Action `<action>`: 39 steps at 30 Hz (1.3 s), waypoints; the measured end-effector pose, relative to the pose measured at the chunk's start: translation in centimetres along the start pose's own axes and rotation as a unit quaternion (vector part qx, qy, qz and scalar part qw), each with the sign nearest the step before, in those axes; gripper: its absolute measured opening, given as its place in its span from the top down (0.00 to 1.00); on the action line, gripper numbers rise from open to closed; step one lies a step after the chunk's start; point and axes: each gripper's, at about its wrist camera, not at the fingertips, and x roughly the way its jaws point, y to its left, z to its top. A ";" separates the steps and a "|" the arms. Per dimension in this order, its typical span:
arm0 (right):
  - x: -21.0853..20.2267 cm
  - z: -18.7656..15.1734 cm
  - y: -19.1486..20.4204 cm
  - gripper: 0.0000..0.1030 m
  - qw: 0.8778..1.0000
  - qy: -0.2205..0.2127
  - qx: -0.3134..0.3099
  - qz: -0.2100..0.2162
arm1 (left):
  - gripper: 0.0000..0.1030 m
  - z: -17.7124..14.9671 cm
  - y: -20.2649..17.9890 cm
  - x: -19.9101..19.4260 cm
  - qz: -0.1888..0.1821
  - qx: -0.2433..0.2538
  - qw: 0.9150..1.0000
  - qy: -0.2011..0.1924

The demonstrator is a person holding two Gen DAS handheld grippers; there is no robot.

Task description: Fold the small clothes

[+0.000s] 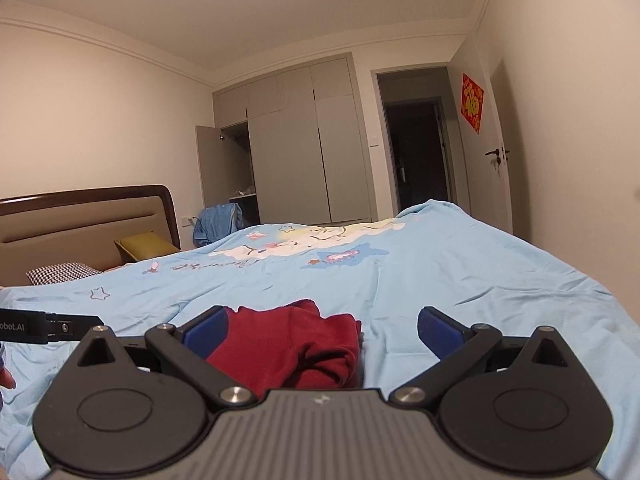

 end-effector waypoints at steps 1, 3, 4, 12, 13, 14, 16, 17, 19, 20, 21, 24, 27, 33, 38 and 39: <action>-0.6 -0.3 0.2 0.00 1.000 -0.001 -0.004 -0.003 | 0.01 -0.4 0.0 -0.5 0.001 0.000 1.000 -0.001; -1.9 -0.9 0.6 0.00 1.000 -0.002 -0.012 -0.007 | 0.01 -1.4 0.0 -1.4 0.002 -0.001 1.000 -0.002; -2.4 -1.2 0.9 0.00 1.000 -0.002 -0.015 -0.010 | 0.01 -1.8 0.0 -1.8 0.003 -0.001 1.000 -0.002; -5.7 -4.4 2.6 0.00 0.999 -0.002 -0.033 -0.031 | 0.01 -5.8 0.0 -4.3 0.000 -0.001 1.000 -0.011; -6.0 -4.9 2.7 0.00 0.999 -0.002 -0.035 -0.033 | 0.01 -6.2 -0.1 -4.5 -0.002 0.000 1.000 -0.011; -6.2 -5.3 2.9 0.00 0.999 -0.002 -0.036 -0.037 | 0.01 -6.6 -0.1 -4.6 -0.003 0.002 1.000 -0.010; -6.4 -6.0 3.1 0.00 0.998 -0.002 -0.039 -0.045 | 0.01 -7.2 -0.3 -4.7 -0.002 0.009 1.000 -0.009; -6.5 -6.3 3.1 0.00 0.998 -0.002 -0.040 -0.049 | 0.01 -7.5 -0.4 -4.8 -0.001 0.013 1.000 -0.009; -6.6 -6.9 3.2 0.00 0.998 -0.002 -0.041 -0.054 | 0.01 -7.8 -0.5 -4.7 0.001 0.019 1.000 -0.008; -6.7 -7.1 3.3 0.00 0.998 -0.002 -0.042 -0.056 | 0.01 -8.0 -0.5 -4.7 0.001 0.021 1.000 -0.006; -6.8 -7.1 3.2 0.00 0.997 -0.002 -0.044 -0.057 | 0.01 -8.1 -0.5 -4.6 0.002 0.021 1.000 -0.005; -6.7 -7.6 3.4 0.00 0.997 0.001 -0.048 -0.057 | 0.01 -8.5 -0.4 -4.6 0.002 0.018 1.000 0.000; -6.8 -7.9 3.4 0.00 0.997 0.002 -0.051 -0.059 | 0.01 -8.7 -0.3 -4.5 0.003 0.016 1.000 0.003; -6.5 -8.4 3.1 0.00 0.997 0.012 -0.046 -0.062 | 0.01 -9.1 -0.1 -4.3 0.007 0.014 1.000 0.011; -6.4 -8.4 3.0 0.00 0.997 0.013 -0.045 -0.062 | 0.01 -9.1 -0.1 -4.3 0.007 0.013 1.000 0.013; -6.4 -8.4 3.0 0.00 0.997 0.013 -0.045 -0.062 | 0.01 -9.1 -0.1 -4.3 0.007 0.013 1.000 0.014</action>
